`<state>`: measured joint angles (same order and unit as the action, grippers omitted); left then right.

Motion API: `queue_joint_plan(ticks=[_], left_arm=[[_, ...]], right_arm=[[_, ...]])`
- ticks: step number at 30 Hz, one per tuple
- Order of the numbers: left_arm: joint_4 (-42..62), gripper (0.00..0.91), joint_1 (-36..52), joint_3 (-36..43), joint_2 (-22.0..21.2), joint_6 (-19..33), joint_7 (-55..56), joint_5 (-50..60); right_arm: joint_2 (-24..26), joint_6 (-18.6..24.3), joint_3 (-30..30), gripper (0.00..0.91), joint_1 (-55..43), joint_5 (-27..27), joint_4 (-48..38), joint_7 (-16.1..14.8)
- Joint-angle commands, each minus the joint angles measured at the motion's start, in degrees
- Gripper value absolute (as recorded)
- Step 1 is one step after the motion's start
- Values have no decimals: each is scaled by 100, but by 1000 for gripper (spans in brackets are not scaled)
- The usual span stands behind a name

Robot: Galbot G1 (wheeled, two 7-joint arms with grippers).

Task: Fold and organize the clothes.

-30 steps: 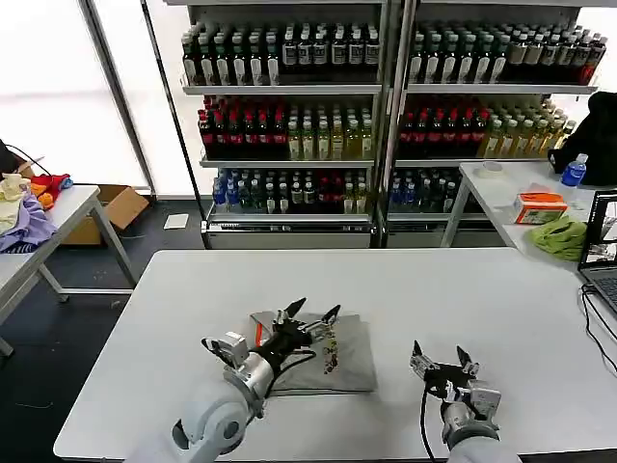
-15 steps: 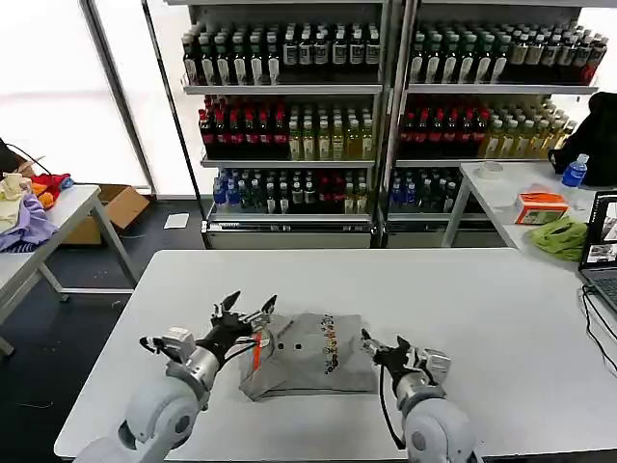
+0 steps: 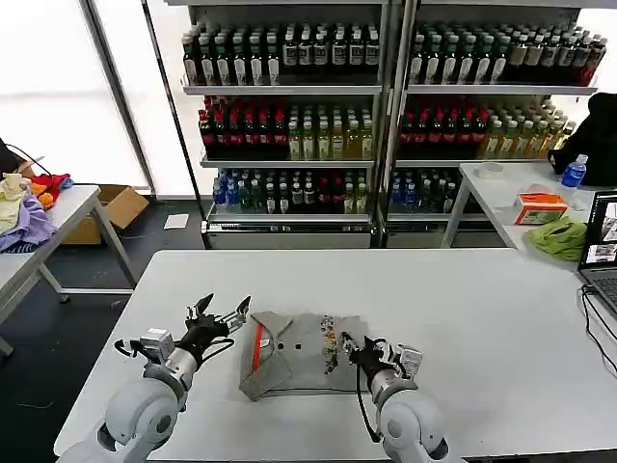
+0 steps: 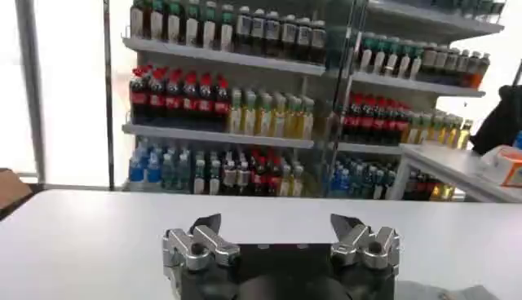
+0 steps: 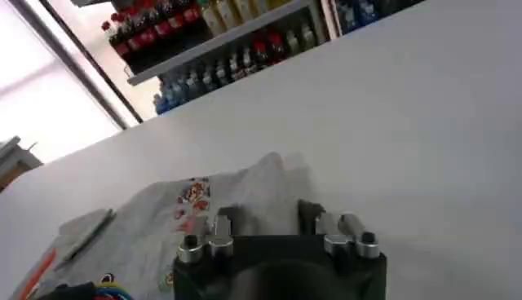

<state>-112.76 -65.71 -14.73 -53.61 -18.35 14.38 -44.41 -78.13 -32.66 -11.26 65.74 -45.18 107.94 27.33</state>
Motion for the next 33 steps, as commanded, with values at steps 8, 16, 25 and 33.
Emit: queue_joint_plan(ticks=[8,16,25,33], left_arm=[[2,907,-92,-186,-19,-41,75,28],[-68,907,-134,-203,-53,-63,74,31],[-98,907,-142,-160,-122,-76,87,31],[-118,907,-183,-157,-173,-83,79,39]], right_arm=[[439,-48,-209,0,-199,208,-21,-16],[776,-64,-591,0,-324,394,-124,-173],[863,-66,-759,907,6,932,-89,-505],[705,73,-1162,907,283,2097,1024,-574]])
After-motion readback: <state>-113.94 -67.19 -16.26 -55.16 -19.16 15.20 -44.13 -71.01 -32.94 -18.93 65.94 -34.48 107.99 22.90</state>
